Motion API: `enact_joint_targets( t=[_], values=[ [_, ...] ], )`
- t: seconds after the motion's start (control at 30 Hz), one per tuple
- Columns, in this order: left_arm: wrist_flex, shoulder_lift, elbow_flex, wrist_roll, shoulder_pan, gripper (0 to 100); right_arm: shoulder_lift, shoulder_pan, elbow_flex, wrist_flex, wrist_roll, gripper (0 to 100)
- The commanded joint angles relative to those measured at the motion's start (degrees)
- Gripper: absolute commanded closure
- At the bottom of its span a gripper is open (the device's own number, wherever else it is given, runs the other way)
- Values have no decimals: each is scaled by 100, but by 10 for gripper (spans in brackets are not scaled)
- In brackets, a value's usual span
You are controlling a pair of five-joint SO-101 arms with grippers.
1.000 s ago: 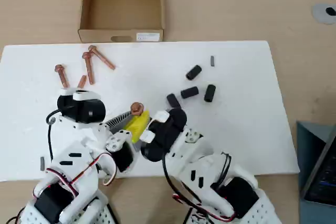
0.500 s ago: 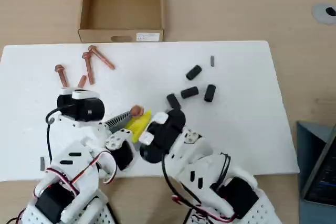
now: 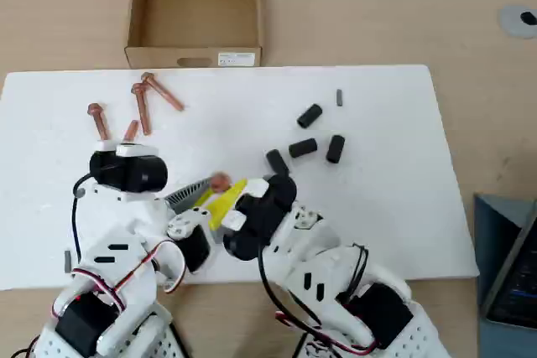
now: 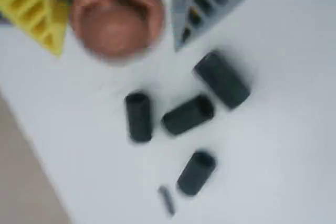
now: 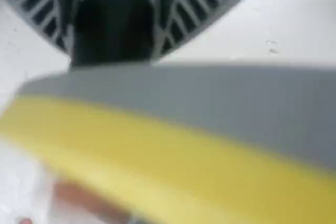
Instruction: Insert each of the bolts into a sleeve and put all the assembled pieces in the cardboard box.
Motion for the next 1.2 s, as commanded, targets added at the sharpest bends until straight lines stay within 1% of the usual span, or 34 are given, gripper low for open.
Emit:
enact_joint_targets(
  t=[0.0, 0.13, 0.33, 0.4, 0.57, 0.67, 0.8, 0.87, 1.03, 1.17],
  values=[
    [369, -13, -343, -62, -79, 850, -66, -22, -145, -132, 35, 989],
    [431, -13, -352, -62, -79, 850, -66, -13, -145, -132, 35, 989],
    [431, -13, -738, -35, -79, 850, -66, -13, -136, -123, 26, 989],
    [448, -13, -870, -44, -193, 852, -66, -13, -92, -123, 18, 989],
    [457, -13, -1169, -79, -712, 854, -66, -13, -84, -132, 0, 989],
    [466, -22, -1240, -378, -1029, 867, -66, -4, -84, -132, 0, 989],
    [457, -31, -1222, -932, -1688, 1000, -66, 198, -84, -132, 0, 989],
    [519, -31, -1152, -1196, -2031, 987, -66, 400, -84, -132, 0, 989],
    [958, -31, -835, -1820, -2866, 998, -66, 927, -92, -158, 0, 989],
    [1169, -31, -202, -2057, -3516, 998, -66, 1235, -84, -158, 0, 989]
  ],
)
